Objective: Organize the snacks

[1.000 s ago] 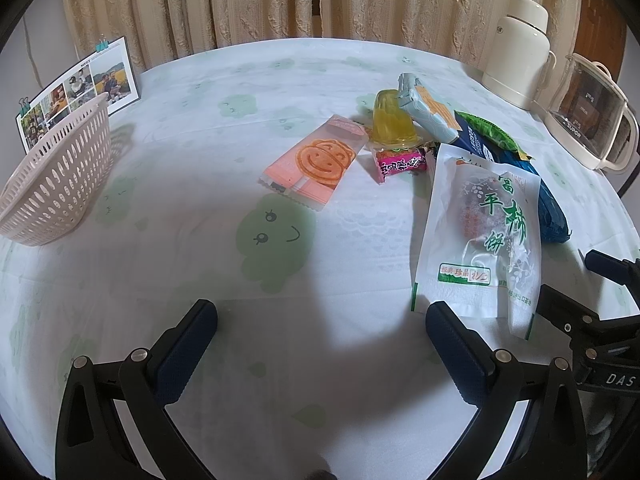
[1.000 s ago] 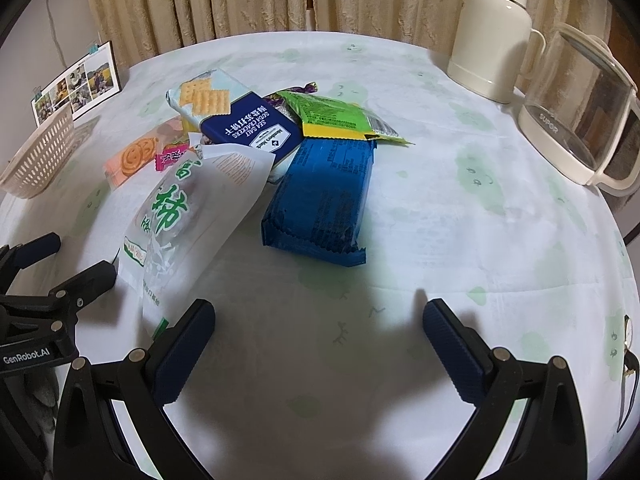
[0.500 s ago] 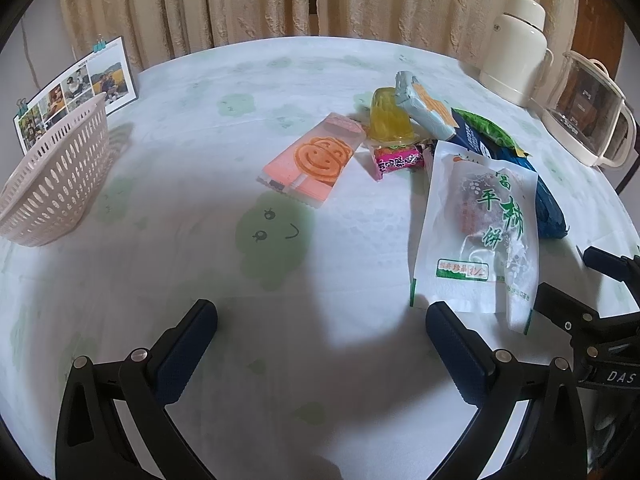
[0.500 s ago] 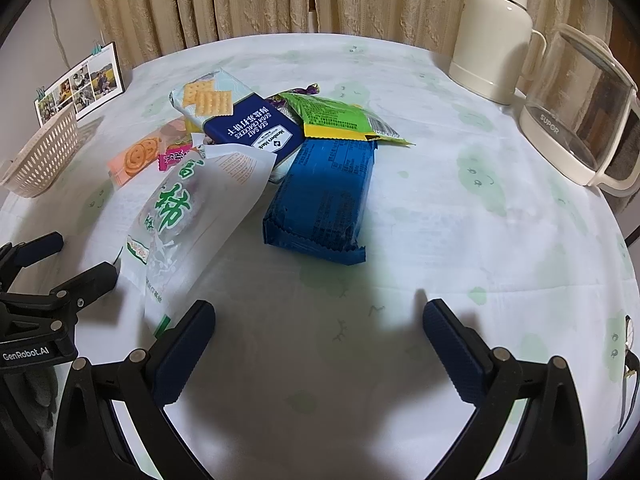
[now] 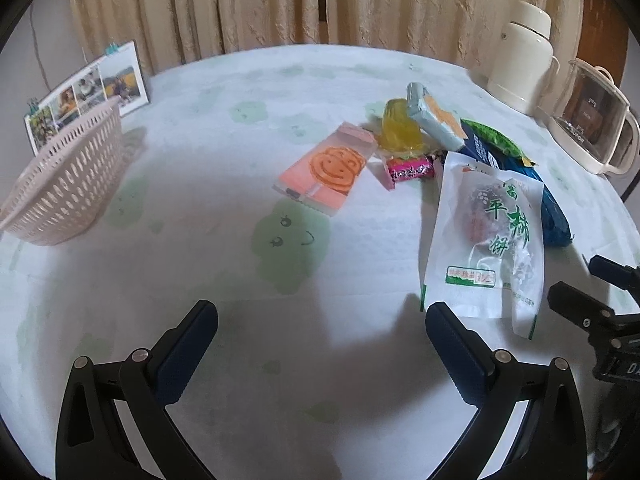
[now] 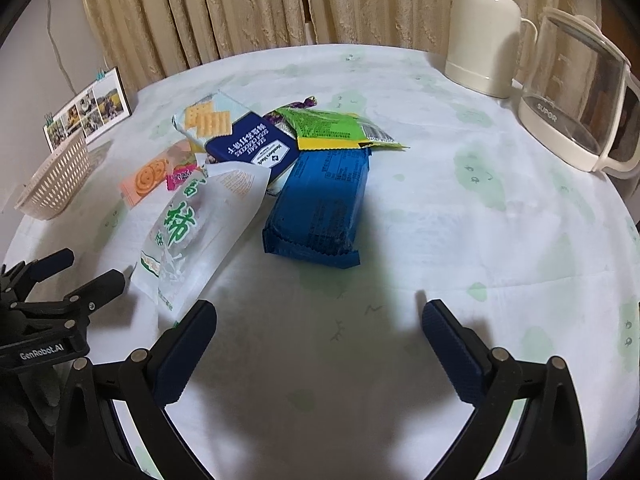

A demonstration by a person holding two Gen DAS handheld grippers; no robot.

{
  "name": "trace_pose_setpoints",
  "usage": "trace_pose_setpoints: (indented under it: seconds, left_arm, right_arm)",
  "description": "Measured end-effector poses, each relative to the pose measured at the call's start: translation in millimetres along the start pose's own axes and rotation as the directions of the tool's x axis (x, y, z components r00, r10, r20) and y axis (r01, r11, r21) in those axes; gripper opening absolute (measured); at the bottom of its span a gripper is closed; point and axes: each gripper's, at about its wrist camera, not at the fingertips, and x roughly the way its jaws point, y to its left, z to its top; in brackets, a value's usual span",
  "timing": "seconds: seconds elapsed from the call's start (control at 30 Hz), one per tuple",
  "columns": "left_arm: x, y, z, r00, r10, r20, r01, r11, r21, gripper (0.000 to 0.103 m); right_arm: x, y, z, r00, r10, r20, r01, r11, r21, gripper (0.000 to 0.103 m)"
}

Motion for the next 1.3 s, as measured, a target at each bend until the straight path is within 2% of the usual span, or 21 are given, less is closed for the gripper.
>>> trace_pose_setpoints:
  seconds: [0.2, 0.37, 0.97, 1.17, 1.3]
  left_arm:
    - [-17.9, -0.2, -1.7, 0.995, -0.004, 0.096, 0.004, 1.0, 0.01, 0.103]
    - [-28.6, -7.2, 2.3, 0.986, 0.012, 0.168, -0.018, 0.999, 0.033, 0.103]
    - [-19.4, -18.5, 9.5, 0.99, 0.011, 0.144, -0.019, 0.998, 0.059, 0.103]
    - [-16.5, -23.2, 14.3, 0.991, -0.064, 0.116, 0.058, 0.997, 0.053, 0.103]
    - [-14.6, -34.9, 20.8, 0.987, -0.126, 0.103, 0.121, 0.991, 0.058, 0.103]
  right_arm:
    - [-8.1, -13.9, -1.9, 0.998, 0.047, 0.05, -0.051, 0.996, 0.079, 0.097]
    - [-7.5, -14.7, -1.4, 0.998, 0.048, 0.047, -0.053, 0.994, 0.096, 0.097]
    - [-5.9, -16.3, 7.8, 0.997, 0.039, 0.066, -0.045, 0.995, 0.088, 0.092]
    - [-1.1, -19.1, 13.4, 0.998, 0.021, 0.052, -0.025, 0.996, 0.082, 0.081]
    - [-0.6, -29.7, 16.5, 0.999, 0.01, 0.054, -0.015, 0.995, 0.102, 0.079]
